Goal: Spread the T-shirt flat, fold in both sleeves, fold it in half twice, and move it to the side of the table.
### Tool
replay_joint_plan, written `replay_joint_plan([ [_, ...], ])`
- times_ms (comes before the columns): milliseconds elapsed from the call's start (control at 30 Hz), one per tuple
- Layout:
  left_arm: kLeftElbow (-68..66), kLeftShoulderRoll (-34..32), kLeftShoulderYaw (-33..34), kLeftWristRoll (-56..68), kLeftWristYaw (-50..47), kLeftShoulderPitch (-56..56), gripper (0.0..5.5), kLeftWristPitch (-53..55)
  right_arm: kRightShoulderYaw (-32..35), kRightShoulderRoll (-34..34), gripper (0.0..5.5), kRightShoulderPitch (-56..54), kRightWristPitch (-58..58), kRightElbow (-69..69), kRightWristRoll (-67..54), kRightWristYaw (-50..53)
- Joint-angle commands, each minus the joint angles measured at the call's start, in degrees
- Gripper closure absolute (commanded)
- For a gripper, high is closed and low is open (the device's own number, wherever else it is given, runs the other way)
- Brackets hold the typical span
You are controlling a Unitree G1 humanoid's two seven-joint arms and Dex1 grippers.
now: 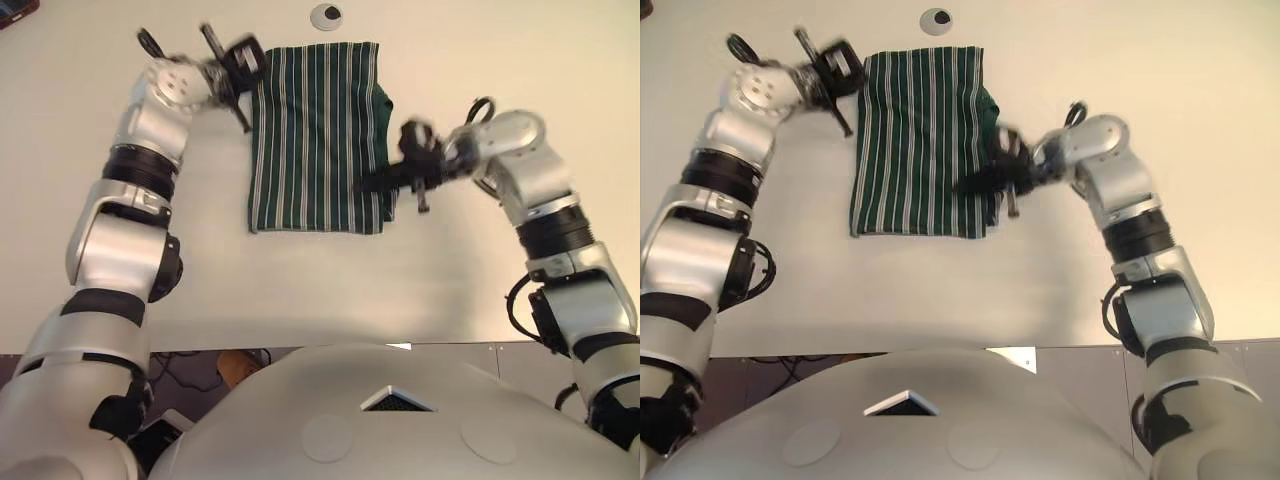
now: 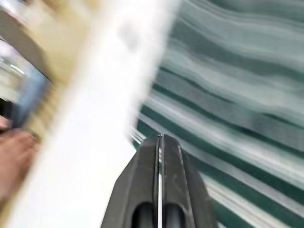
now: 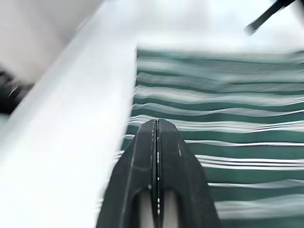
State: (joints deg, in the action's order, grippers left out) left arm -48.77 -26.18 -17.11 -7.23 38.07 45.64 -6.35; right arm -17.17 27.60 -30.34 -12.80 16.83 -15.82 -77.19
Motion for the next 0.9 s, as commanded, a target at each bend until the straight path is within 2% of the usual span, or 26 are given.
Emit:
replay_joint_plan([
  [33,18.2,-4.8,4.2,6.2,7.8,-11.6,5.47,-0.8,0.9,3.5,5.47,2.6,7.5,-2.4,6.1,4.7],
  [100,32.4,-11.0,5.7,7.1,11.1,-23.0,5.29,0.3,0.6,7.7,5.29,7.6,15.5,-4.5,10.2,4.6],
  [167,40.6,-18.0,6.7,4.4,12.6,-33.3,5.06,-2.4,0.3,12.3,5.04,12.3,24.6,-5.8,13.8,4.0],
  [333,48.7,-29.0,9.3,-2.2,12.7,-49.3,4.25,-9.9,1.2,18.5,4.17,16.9,51.0,-1.4,23.8,11.5],
  [400,49.3,-29.7,8.7,-6.6,10.2,-51.0,3.98,-11.7,0.5,17.8,3.86,16.5,59.0,2.2,28.6,16.5],
  [567,51.0,-28.8,6.0,-10.8,9.5,-53.1,3.98,-12.1,-1.1,14.4,3.86,15.5,74.1,7.4,43.9,32.7],
  [733,52.4,-27.4,4.0,-10.9,10.3,-52.7,3.98,-11.2,-3.0,11.4,3.86,11.7,78.3,11.2,59.0,48.7],
  [900,54.5,-27.0,2.3,-10.7,11.5,-52.0,3.98,-10.8,-7.4,10.0,3.86,8.2,78.5,13.5,68.3,59.1],
])
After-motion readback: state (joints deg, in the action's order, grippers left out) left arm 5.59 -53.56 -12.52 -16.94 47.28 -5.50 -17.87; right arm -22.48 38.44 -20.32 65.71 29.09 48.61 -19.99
